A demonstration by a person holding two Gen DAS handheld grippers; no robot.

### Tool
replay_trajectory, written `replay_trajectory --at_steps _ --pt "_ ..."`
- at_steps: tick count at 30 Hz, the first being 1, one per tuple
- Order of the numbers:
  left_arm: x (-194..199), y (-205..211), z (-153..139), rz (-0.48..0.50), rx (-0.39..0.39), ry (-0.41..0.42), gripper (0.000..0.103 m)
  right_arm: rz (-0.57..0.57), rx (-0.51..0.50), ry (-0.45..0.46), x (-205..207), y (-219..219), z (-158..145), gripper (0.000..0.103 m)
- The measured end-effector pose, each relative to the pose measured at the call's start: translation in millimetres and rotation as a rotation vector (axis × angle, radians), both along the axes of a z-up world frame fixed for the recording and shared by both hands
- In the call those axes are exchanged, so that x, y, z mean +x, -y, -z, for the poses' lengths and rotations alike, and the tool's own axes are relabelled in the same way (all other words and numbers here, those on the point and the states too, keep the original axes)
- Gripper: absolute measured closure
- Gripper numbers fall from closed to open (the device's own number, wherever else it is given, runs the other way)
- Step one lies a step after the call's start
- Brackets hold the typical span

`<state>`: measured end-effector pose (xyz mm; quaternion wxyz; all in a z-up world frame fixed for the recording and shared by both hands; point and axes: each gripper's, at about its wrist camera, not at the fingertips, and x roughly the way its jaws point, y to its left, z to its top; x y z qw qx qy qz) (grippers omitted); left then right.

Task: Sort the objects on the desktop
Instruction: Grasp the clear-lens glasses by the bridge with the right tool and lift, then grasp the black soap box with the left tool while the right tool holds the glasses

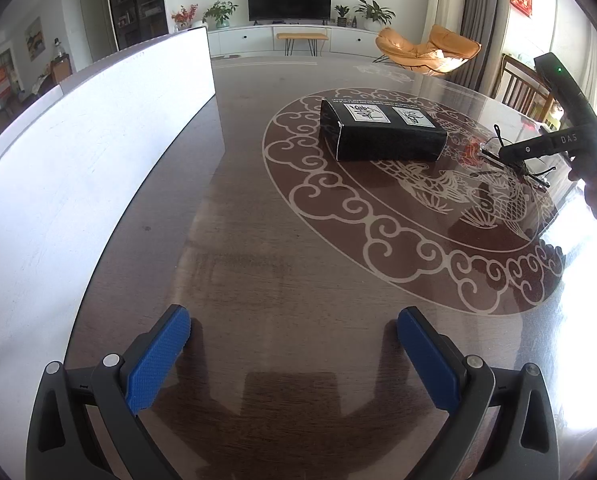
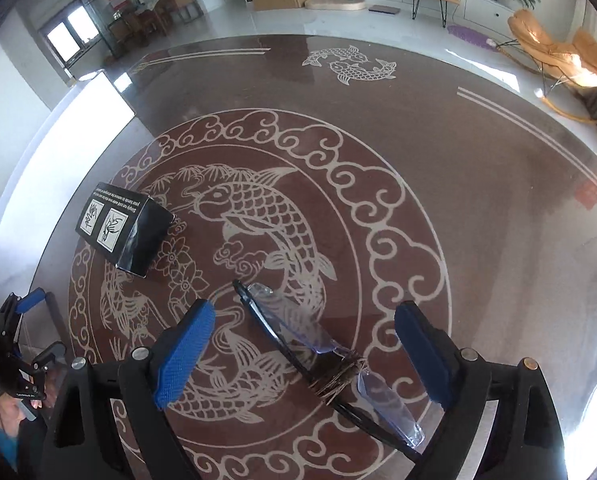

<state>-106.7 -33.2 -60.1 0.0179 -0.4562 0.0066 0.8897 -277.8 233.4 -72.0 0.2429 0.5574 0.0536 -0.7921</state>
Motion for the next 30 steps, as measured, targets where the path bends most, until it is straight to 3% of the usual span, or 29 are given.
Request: replay_trajectory --at_steps 4,6,10,11,15,19,24,27,30 --pt "0 0 0 -0.001 0.001 -0.001 0.0 -0.073 0.016 -0.048 28 14 0 0.011" --pt "0 0 1 -0.001 -0.001 -0.001 0.0 -0.099 0.049 -0.084 44 22 -2 0.024" --pt "0 -1 1 -0.002 0.0 -0.001 0.0 -0.014 0.092 -0.141 59 22 -5 0.07" --pt "0 -1 1 -0.002 0.0 -0.002 0.0 0.011 0.097 -0.152 61 21 -5 0.072" --pt "-1 -1 1 -0.003 0.004 -0.003 0.0 0.13 0.113 -0.183 49 30 -4 0.072" --pt "0 1 0 -0.005 0.018 -0.007 0.0 0.208 0.056 -0.198 26 56 -4 0.071" --pt "2 1 -1 -0.005 0.031 -0.01 0.0 0.076 0.027 -0.178 46 112 -4 0.071" --pt "2 -1 0 -0.006 0.018 -0.006 0.0 -0.021 -0.011 -0.156 91 126 -1 0.071" --pt "2 -3 0 -0.007 0.011 -0.004 0.0 -0.136 0.025 -0.177 136 130 -2 0.072"
